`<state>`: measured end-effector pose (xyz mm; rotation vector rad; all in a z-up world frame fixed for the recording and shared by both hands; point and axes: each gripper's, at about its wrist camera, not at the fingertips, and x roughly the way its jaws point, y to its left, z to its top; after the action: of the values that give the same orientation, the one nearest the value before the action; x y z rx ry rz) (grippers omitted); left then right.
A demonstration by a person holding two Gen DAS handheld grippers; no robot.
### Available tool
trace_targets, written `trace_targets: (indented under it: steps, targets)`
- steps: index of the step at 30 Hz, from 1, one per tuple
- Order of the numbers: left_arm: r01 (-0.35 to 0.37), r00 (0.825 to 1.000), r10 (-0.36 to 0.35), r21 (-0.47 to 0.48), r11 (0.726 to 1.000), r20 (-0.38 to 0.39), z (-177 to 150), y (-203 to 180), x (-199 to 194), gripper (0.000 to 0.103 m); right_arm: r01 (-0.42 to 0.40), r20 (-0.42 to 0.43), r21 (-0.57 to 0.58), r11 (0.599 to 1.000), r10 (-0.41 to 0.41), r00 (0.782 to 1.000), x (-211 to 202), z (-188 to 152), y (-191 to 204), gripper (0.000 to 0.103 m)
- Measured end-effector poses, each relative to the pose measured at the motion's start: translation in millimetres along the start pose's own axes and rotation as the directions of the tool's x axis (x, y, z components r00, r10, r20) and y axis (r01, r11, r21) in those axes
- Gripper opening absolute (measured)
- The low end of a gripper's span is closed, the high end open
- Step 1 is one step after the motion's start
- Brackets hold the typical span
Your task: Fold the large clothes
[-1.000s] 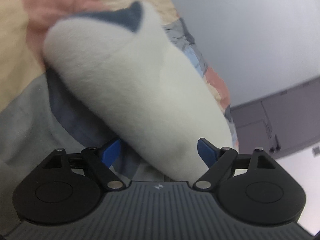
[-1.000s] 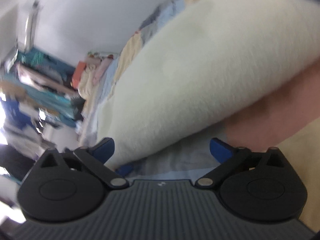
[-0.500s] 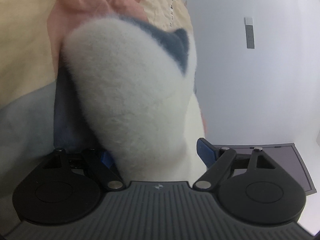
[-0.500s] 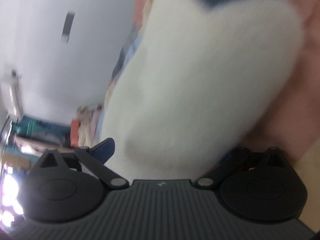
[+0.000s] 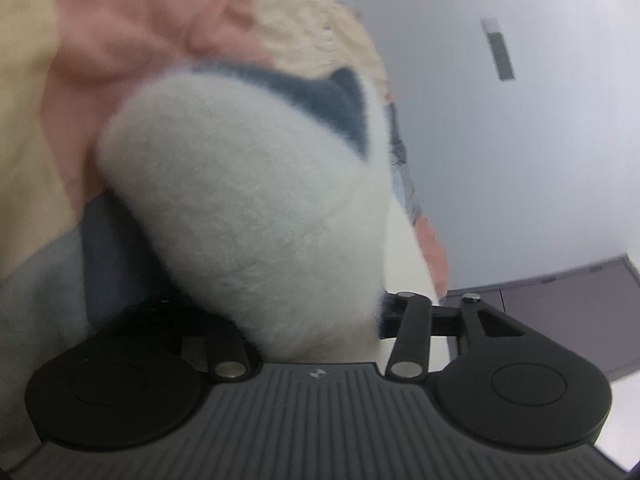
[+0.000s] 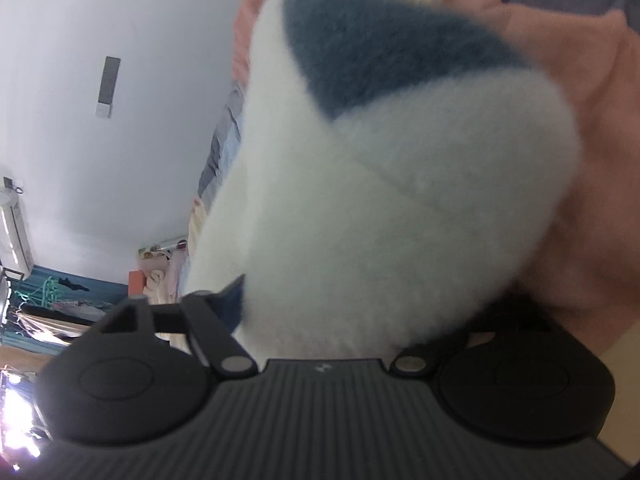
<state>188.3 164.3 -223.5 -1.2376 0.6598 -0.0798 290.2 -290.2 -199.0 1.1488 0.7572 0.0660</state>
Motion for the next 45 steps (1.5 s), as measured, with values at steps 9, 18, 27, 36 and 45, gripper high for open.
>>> trace_targets:
  steps: [9, 18, 27, 36, 45]
  targets:
    - [0.074, 0.997, -0.077, 0.094, 0.993, 0.02, 7, -25, -19, 0.044, -0.017, 0.038, -0.198, 0.98, 0.025, 0.999, -32, -1, 30, 0.045]
    - [0.157, 0.987, -0.156, 0.068, 0.985, -0.028, -3, -54, -44, 0.044, -0.069, 0.079, -0.35, 0.934, 0.102, 0.992, -83, 9, 61, 0.043]
    - [0.226, 0.973, -0.216, 0.13, 0.965, -0.085, -26, -151, -24, 0.045, -0.135, 0.135, -0.372, 0.918, 0.198, 0.971, -138, 72, 76, 0.044]
    - [0.298, 0.944, -0.256, 0.202, 0.933, -0.208, -98, -266, 65, 0.045, -0.1, 0.299, -0.415, 0.904, 0.239, 0.924, -197, 176, 72, 0.044]
    - [0.318, 0.914, -0.232, 0.235, 0.919, -0.332, -179, -326, 201, 0.045, -0.059, 0.397, -0.317, 0.947, 0.189, 0.898, -204, 287, 2, 0.044]
